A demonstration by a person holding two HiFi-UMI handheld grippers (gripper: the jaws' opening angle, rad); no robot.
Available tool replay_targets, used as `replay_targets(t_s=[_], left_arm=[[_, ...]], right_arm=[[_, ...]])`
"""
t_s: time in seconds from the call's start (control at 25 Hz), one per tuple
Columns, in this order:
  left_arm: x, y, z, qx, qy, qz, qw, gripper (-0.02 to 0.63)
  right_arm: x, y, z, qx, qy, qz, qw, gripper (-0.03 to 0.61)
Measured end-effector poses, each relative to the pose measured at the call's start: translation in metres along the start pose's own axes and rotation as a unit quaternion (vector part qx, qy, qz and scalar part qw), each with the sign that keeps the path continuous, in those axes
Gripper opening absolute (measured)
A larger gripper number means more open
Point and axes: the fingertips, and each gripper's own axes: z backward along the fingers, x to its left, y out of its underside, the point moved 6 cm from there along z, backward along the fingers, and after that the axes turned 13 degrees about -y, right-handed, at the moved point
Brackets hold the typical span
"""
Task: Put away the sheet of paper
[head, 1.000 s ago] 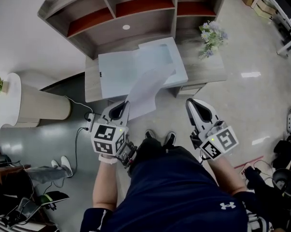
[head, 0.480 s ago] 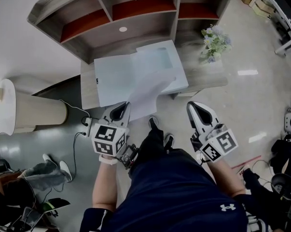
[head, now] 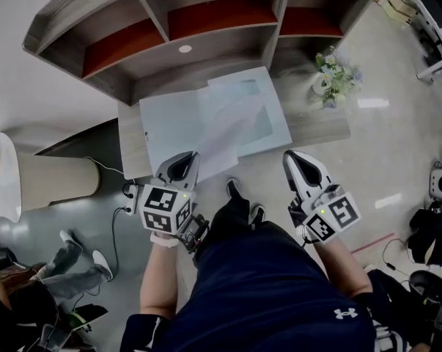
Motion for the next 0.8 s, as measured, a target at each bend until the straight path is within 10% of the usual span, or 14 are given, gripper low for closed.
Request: replay_targets(t_s=[0.4,0.8], left_arm=[[0.063,0.009,-0.052,-0.001,0.046,0.13,0.9905,0.014],[0.141,0.109,-0.144,0.082,0.066,0.323,0.9406,0.014]], right_arm=[[-0.02,-0.008,-0.051,0.021,0.018,-0.009,1.0,0.006],[-0.034,-0.001,-0.069,0.02,0.039,-0.092,0.995,0.006]])
